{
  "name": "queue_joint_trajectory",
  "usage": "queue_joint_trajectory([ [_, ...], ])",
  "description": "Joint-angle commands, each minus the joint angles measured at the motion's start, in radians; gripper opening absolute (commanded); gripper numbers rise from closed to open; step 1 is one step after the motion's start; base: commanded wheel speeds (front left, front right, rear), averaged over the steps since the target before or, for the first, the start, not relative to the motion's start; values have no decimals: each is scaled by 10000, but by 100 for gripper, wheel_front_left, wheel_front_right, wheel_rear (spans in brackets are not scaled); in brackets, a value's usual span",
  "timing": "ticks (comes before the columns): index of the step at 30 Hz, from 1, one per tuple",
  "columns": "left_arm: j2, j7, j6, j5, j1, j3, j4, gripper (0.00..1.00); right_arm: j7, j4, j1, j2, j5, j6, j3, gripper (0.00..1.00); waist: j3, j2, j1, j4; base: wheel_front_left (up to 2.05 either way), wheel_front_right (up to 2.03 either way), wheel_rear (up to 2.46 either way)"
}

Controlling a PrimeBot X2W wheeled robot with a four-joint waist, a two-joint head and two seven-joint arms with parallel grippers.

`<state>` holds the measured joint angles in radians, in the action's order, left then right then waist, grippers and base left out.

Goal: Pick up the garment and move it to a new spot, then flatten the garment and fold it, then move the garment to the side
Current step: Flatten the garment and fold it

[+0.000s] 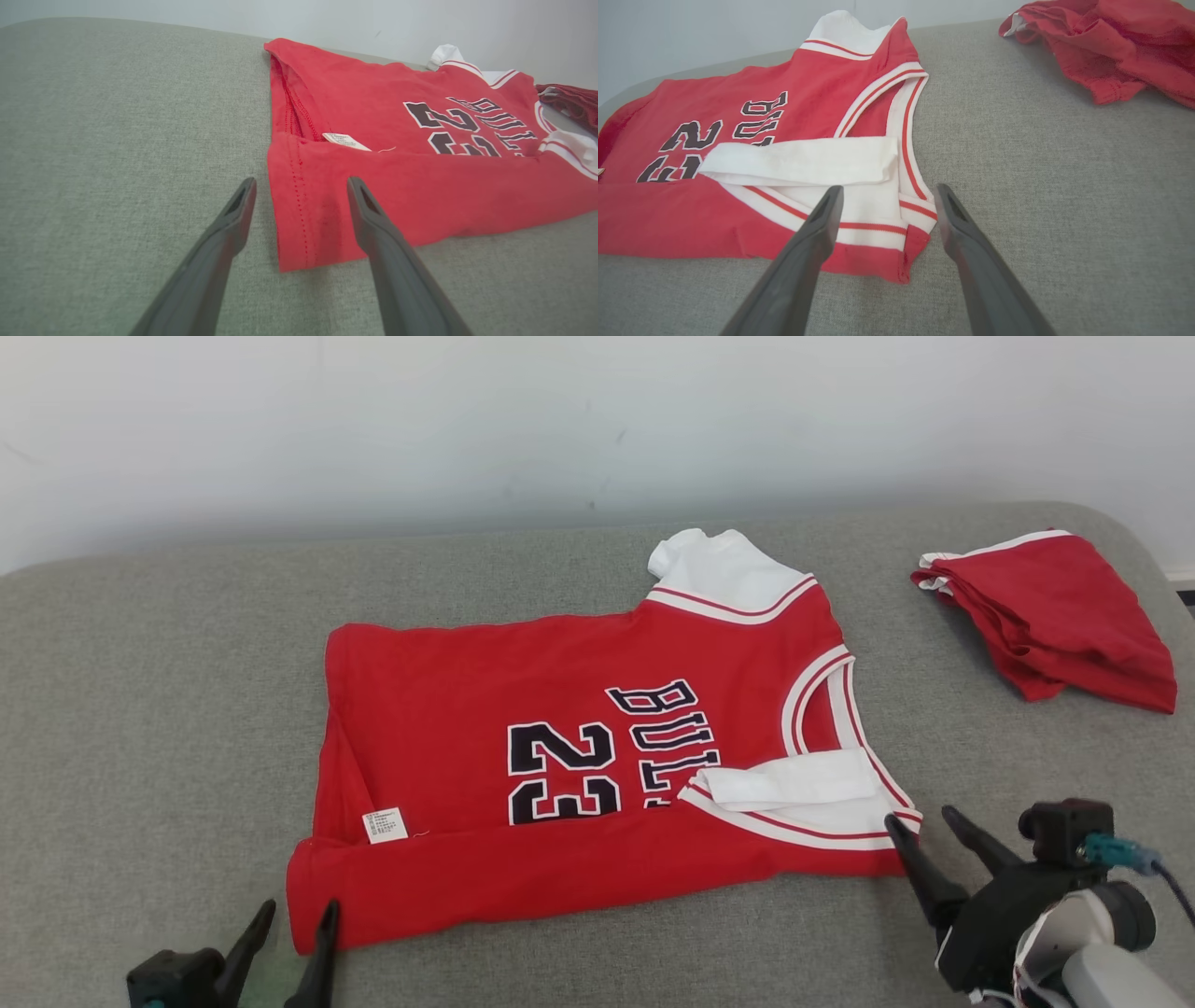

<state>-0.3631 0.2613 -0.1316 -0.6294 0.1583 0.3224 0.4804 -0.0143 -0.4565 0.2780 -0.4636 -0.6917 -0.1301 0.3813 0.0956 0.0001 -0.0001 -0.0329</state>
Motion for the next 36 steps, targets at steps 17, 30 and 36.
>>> queue_joint_trajectory([
  [17, 614, 33, 23, 134, 319, -302, 1062, 100, 331, -833, -10, 568, 853, -11, -48, 100, 306, -1, 1, 1, 0, 0, 0],
  [30, 530, 26, 24, -170, 422, 349, 1419, 0, 784, -1224, -226, 680, 12, -10, -588, 0, 27, -1, 1, 186, 0, 0, 0],
  [36, 281, 26, 24, -135, -376, 379, 760, 0, 576, -139, -1500, 588, -500, -10, -870, 0, -358, -1, 1, 139, 0, 0, 0],
])
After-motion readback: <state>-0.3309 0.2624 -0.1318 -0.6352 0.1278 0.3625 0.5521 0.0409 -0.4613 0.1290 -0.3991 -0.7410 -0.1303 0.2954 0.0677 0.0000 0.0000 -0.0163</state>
